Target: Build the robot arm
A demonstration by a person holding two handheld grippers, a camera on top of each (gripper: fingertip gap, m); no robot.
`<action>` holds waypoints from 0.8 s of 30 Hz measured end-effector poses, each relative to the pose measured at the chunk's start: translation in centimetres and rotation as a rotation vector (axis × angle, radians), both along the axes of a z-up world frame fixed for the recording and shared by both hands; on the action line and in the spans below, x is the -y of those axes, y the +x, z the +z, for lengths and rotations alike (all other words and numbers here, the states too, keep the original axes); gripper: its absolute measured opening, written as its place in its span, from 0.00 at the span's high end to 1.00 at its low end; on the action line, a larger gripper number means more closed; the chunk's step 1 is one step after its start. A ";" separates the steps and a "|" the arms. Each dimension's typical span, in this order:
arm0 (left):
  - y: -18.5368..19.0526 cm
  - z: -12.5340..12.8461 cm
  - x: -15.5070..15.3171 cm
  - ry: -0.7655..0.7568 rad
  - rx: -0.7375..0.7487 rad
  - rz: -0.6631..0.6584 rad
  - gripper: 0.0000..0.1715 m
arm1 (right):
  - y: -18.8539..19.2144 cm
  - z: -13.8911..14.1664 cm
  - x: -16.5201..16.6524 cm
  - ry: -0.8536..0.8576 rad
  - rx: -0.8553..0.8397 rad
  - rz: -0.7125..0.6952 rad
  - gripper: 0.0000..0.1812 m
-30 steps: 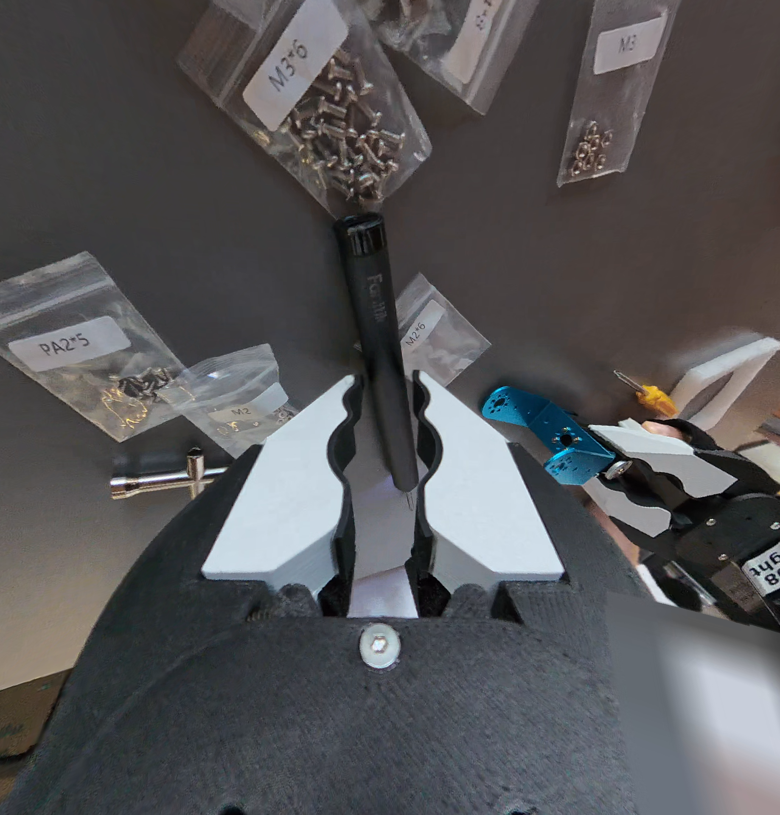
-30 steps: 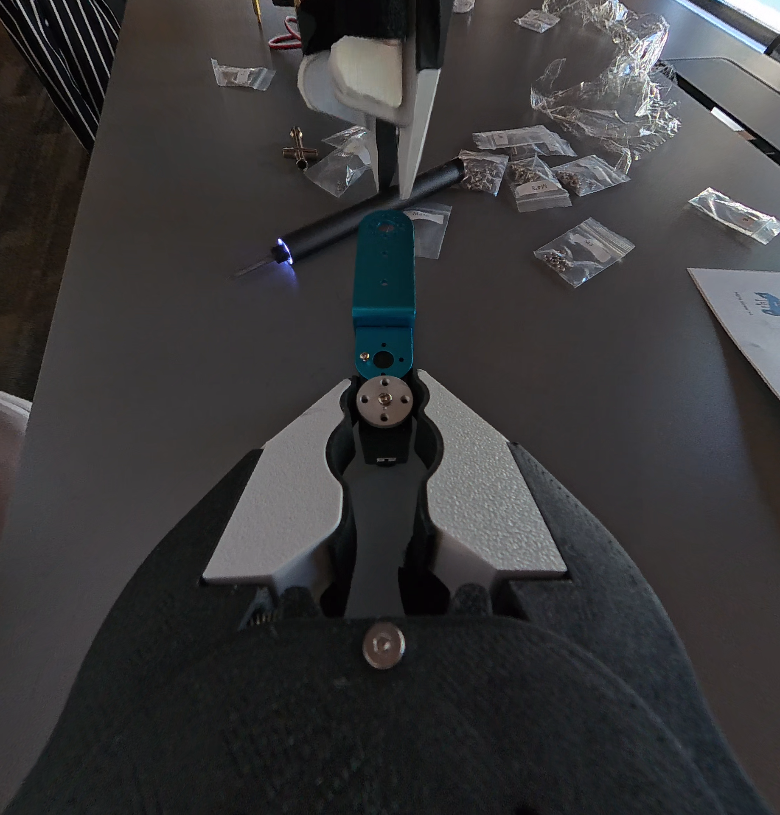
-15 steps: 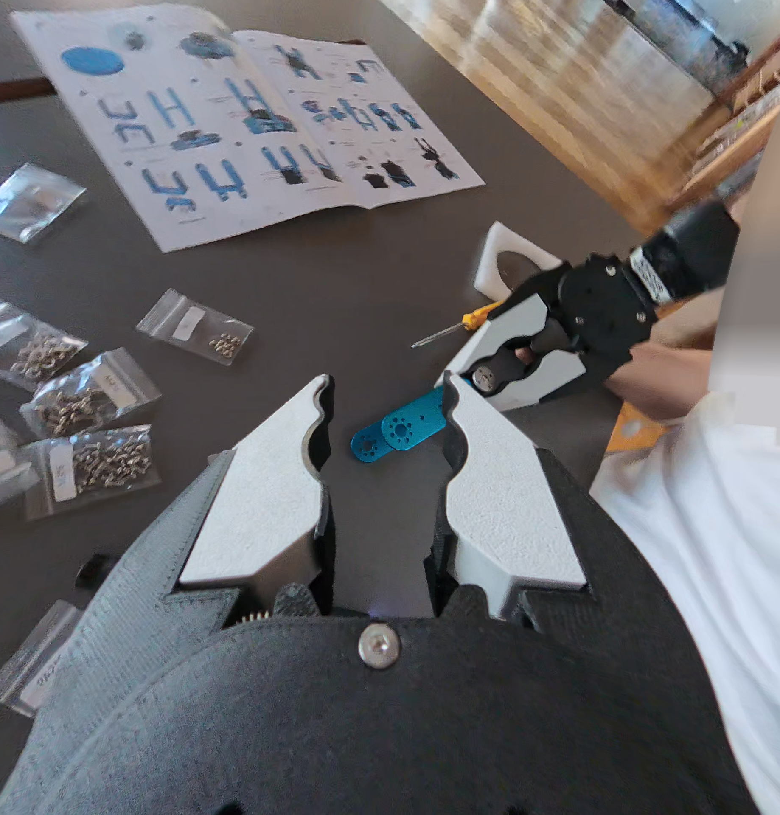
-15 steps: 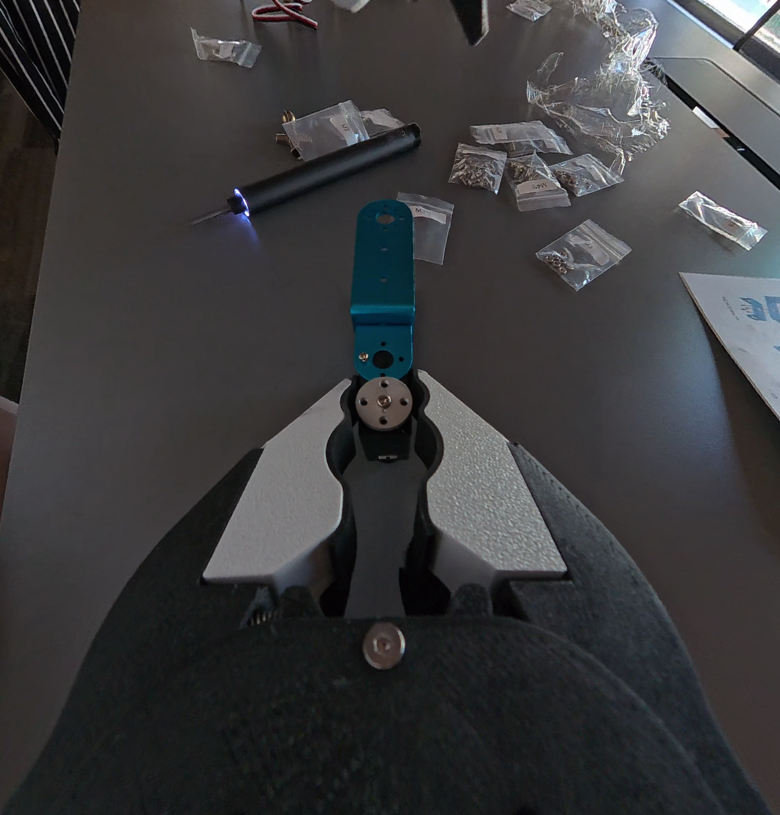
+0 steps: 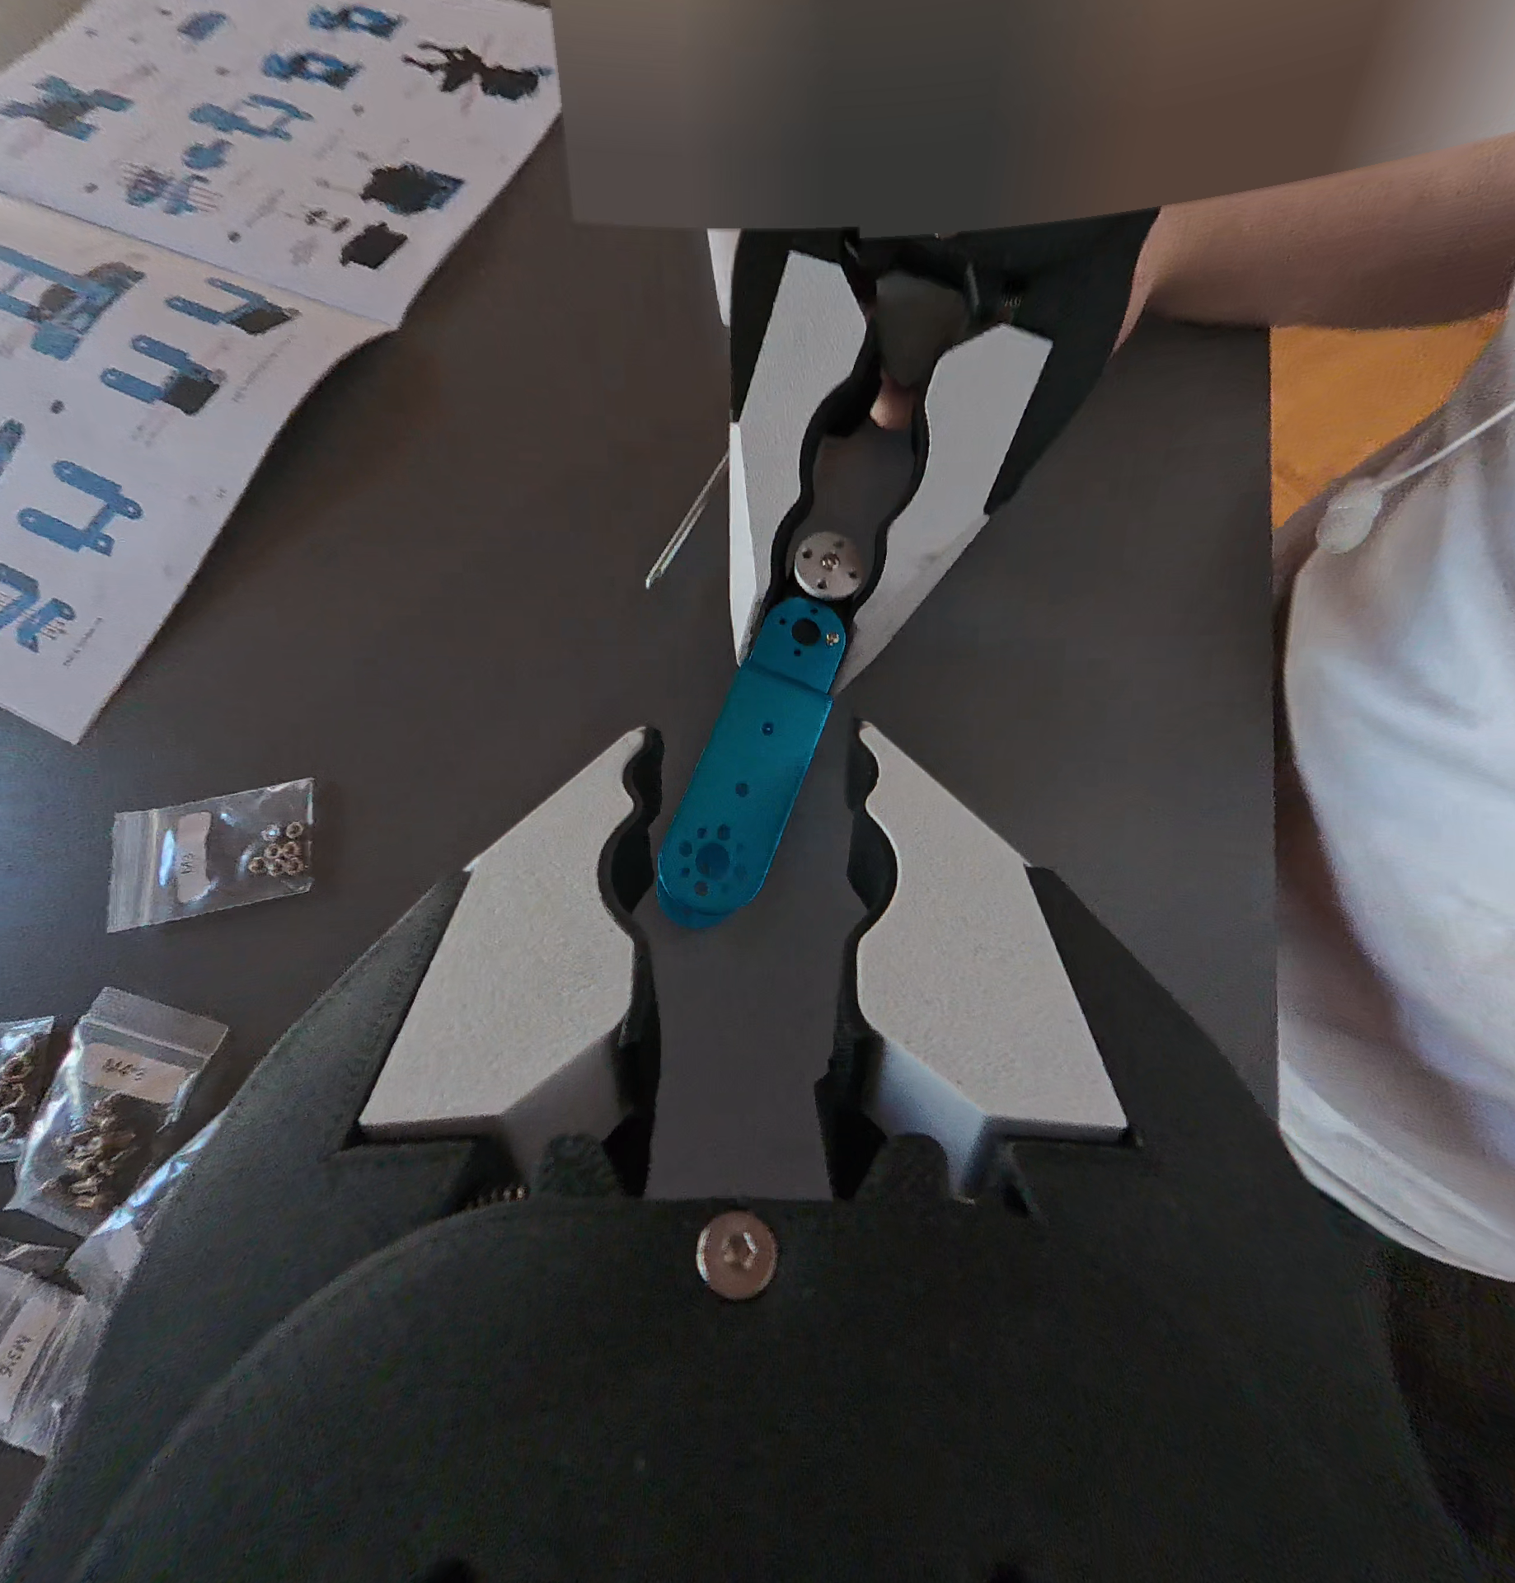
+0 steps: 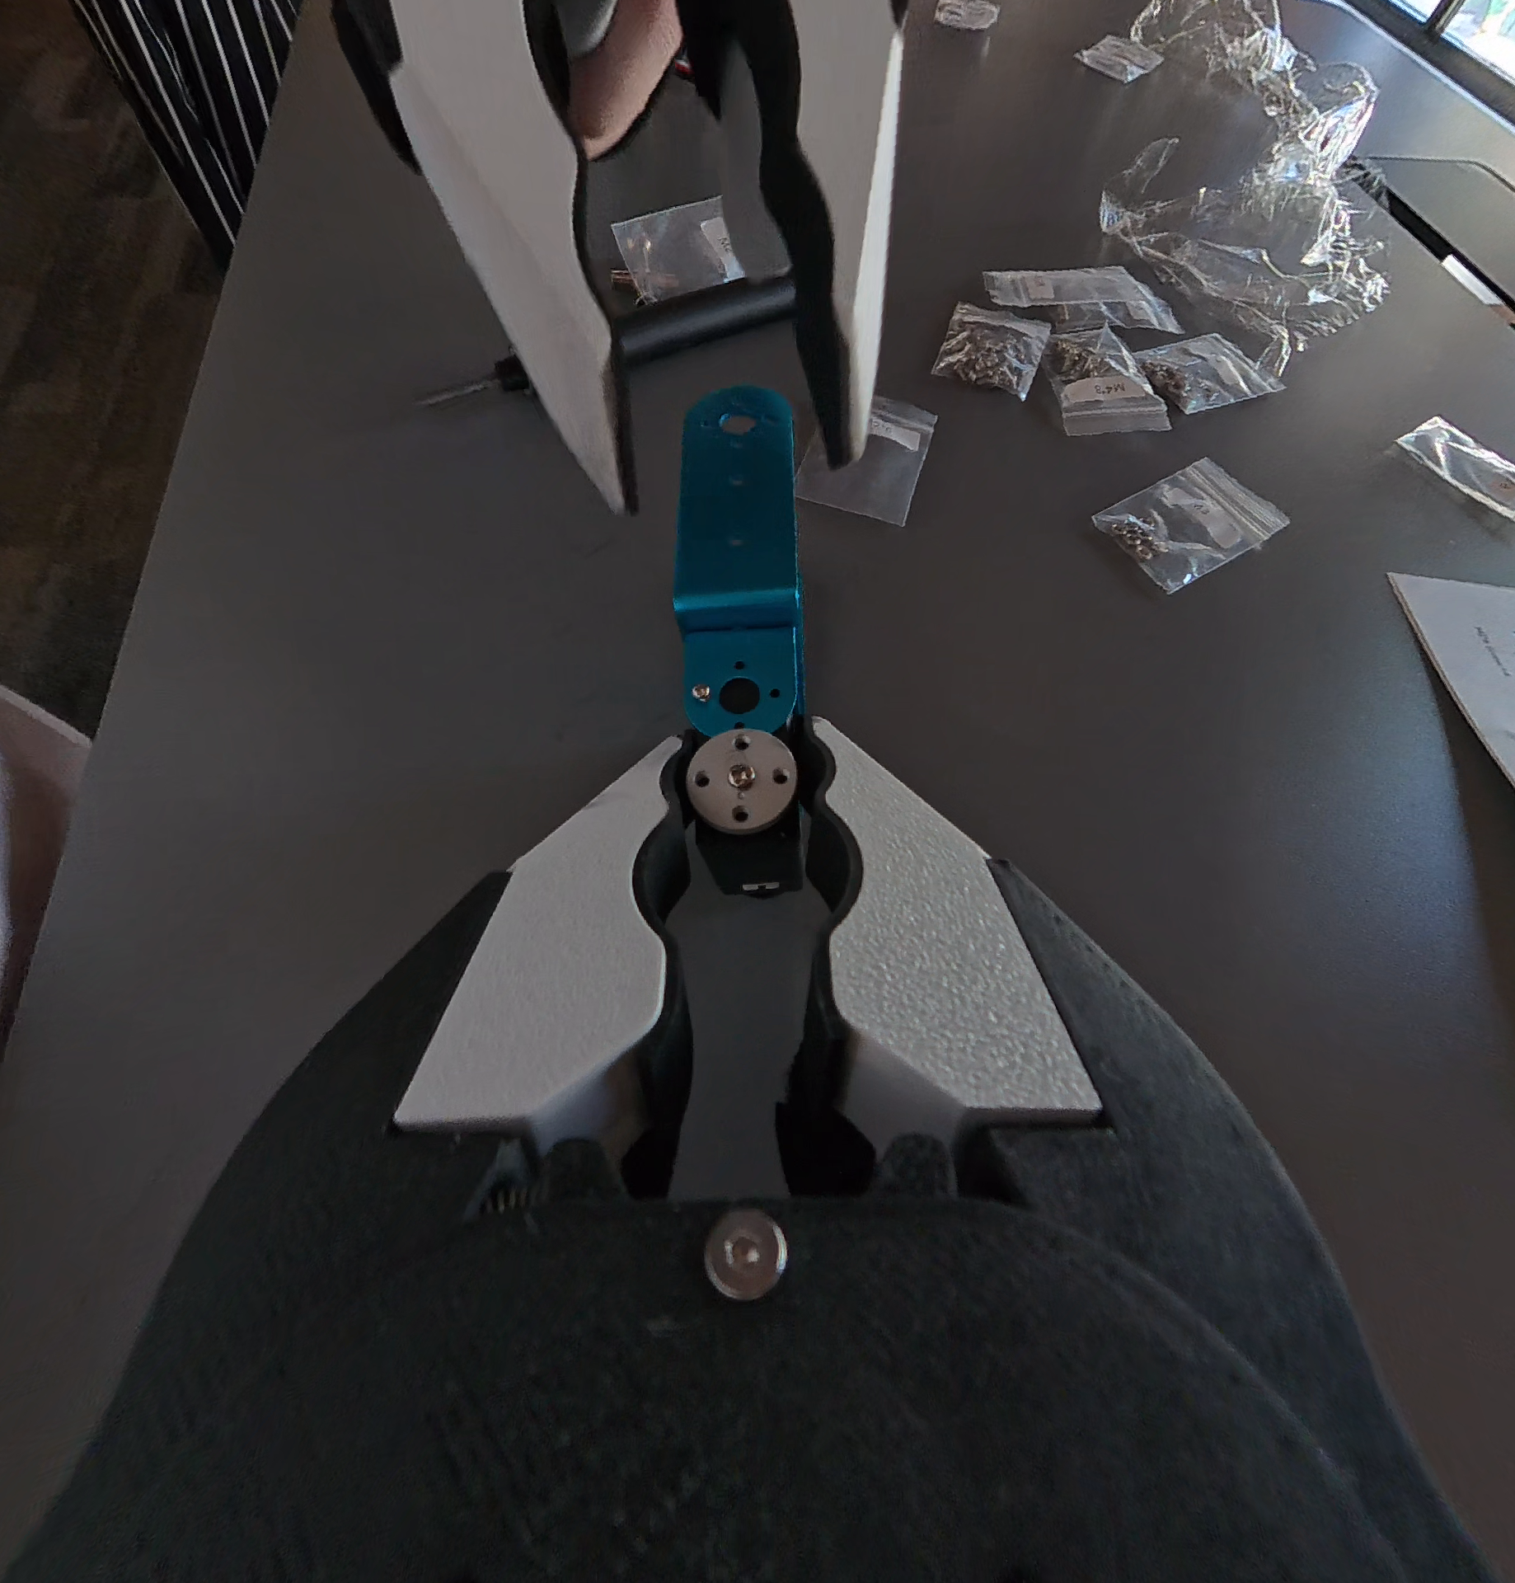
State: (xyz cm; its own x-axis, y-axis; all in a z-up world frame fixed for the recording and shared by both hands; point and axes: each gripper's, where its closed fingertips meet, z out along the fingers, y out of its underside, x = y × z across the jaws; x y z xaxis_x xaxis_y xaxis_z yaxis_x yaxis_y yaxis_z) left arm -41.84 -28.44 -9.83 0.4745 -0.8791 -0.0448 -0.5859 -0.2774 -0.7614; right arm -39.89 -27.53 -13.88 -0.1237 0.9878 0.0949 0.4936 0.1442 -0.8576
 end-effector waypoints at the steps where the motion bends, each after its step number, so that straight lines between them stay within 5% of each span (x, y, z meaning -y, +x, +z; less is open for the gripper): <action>1: 0.1 -0.5 0.1 -0.011 -0.006 -0.010 0.75 | 0.0 0.0 0.0 -0.011 0.000 0.001 0.88; 24: -0.4 -2.0 0.0 -0.082 0.179 0.044 0.80 | 0.2 0.0 0.0 -0.143 0.015 0.041 0.88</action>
State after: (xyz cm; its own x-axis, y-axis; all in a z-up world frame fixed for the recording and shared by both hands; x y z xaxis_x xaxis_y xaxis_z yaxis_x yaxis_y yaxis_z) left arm -42.23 -28.45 -11.78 0.5064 -0.8546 0.1149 -0.4287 -0.3652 -0.8263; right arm -39.69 -27.53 -13.91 -0.1646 0.9851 -0.0488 0.5024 0.0412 -0.8636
